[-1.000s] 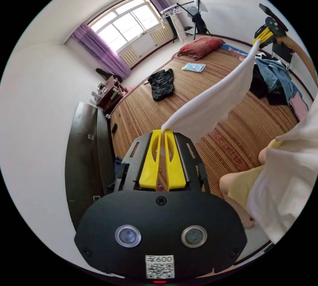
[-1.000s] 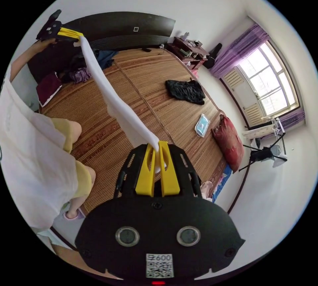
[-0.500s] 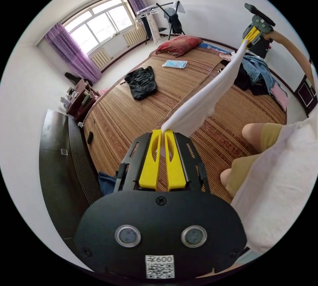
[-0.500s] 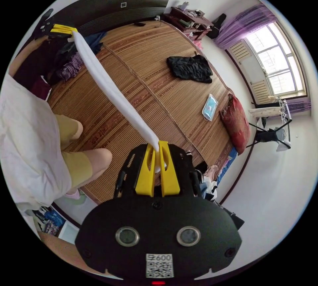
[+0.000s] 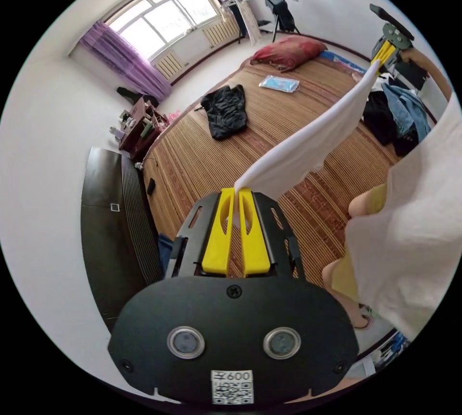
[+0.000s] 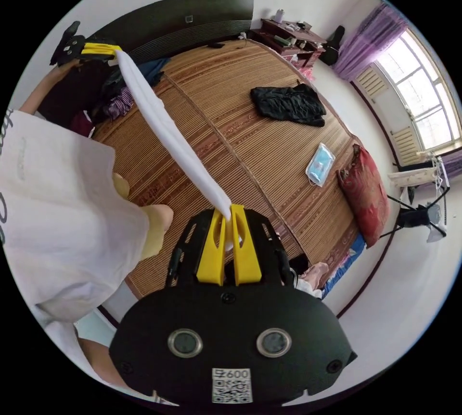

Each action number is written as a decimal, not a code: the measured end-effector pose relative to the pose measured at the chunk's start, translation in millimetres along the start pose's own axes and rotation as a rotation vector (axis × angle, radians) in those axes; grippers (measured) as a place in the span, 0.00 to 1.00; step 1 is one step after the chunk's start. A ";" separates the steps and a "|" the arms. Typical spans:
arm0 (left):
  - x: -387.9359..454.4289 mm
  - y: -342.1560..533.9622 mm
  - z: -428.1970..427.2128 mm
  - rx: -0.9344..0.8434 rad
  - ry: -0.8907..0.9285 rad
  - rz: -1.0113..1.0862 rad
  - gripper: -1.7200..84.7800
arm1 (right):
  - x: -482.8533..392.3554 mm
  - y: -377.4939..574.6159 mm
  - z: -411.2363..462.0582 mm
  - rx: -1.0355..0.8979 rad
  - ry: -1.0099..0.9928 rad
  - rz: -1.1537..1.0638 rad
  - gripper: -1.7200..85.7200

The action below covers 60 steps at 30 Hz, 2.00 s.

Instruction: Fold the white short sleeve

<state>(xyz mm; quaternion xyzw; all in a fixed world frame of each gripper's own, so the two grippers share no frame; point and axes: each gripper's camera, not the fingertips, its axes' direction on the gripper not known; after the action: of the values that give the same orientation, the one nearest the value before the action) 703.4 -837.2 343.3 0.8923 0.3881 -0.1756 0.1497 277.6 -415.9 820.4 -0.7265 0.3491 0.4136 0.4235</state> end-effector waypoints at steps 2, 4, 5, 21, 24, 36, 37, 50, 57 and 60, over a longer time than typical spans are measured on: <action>-2.5 -17.3 2.0 -0.036 0.002 0.000 0.04 | 28.2 3.4 -6.6 -0.025 -0.041 -0.013 0.01; -8.8 -27.9 6.3 -0.076 0.022 0.016 0.04 | 46.7 4.8 -12.7 -0.039 -0.063 -0.014 0.01; -15.7 -33.0 9.4 -0.085 0.035 0.019 0.04 | 59.1 4.1 -17.6 -0.045 -0.078 -0.007 0.01; -172.7 -132.2 294.2 -0.203 0.165 0.078 0.04 | 326.3 -161.7 94.2 -0.251 -0.180 -0.016 0.01; -198.4 -153.7 342.7 -0.205 0.155 0.054 0.04 | 386.2 -181.8 121.8 -0.270 -0.190 0.109 0.01; -188.0 -23.4 172.6 -0.127 0.162 0.146 0.04 | 338.9 -25.7 -67.8 -0.146 -0.140 0.087 0.01; -188.3 -8.1 140.5 -0.136 0.162 0.148 0.04 | 331.7 -2.1 -93.9 -0.152 -0.164 0.107 0.01; -264.9 -12.5 86.8 -0.153 0.221 0.292 0.04 | 435.0 66.6 -189.3 -0.251 -0.200 0.020 0.01; -323.9 -72.4 278.4 -0.250 0.400 0.340 0.04 | 585.7 46.7 -51.1 -0.245 -0.300 0.046 0.01; -345.9 -107.2 366.6 -0.283 0.404 0.313 0.04 | 651.9 35.8 21.5 -0.308 -0.321 0.167 0.01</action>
<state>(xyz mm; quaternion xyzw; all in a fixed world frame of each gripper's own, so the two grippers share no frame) 330.9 -1136.4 150.3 0.9284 0.2884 0.0870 0.2176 510.3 -513.0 217.8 -0.6762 0.2689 0.6057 0.3220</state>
